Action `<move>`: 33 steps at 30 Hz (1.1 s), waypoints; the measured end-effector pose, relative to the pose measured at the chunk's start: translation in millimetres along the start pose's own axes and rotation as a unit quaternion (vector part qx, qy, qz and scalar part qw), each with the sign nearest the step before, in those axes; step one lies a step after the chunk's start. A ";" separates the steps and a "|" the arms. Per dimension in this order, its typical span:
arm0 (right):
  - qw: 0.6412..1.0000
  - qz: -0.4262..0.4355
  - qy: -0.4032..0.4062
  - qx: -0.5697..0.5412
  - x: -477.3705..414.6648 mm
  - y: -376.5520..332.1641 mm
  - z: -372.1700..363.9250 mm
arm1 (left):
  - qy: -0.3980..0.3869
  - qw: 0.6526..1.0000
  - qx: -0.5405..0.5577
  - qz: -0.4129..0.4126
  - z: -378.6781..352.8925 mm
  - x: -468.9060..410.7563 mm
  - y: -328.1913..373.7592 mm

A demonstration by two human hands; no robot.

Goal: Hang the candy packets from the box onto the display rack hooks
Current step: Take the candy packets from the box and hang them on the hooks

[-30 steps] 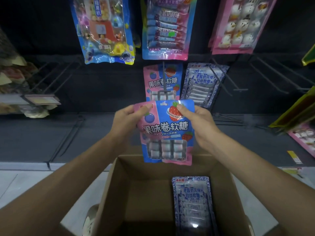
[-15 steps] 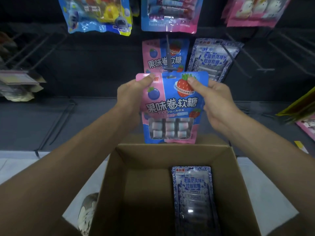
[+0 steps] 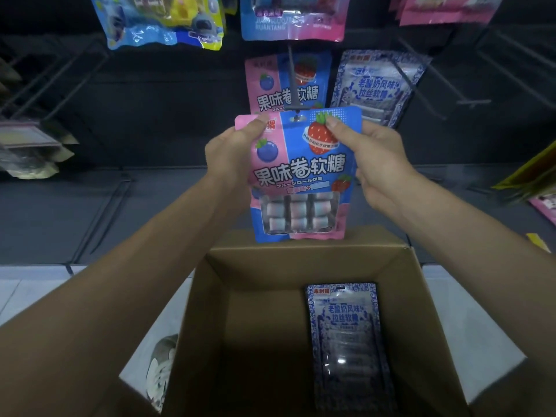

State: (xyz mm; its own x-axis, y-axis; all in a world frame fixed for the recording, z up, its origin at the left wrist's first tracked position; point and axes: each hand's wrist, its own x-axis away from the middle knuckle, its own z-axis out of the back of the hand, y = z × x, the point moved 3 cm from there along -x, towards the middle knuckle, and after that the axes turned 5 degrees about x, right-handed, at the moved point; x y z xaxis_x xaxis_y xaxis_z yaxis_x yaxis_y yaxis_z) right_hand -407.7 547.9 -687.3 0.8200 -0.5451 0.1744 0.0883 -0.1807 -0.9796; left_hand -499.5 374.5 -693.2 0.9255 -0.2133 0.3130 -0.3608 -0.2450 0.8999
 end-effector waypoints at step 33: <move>0.950 -0.148 -0.177 0.213 36.8 79.1 30.3 | 0.051 0.998 -0.020 0.029 26.5 -25.9 5.2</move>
State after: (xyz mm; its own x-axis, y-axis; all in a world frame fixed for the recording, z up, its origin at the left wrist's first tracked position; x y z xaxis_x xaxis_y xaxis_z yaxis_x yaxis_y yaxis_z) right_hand -353.4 538.3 -761.4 0.8562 -0.1992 0.4767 0.5024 0.1051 -0.8583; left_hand -528.4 353.6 -704.7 0.9105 -0.1280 0.3932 -0.4118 -0.1956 0.8900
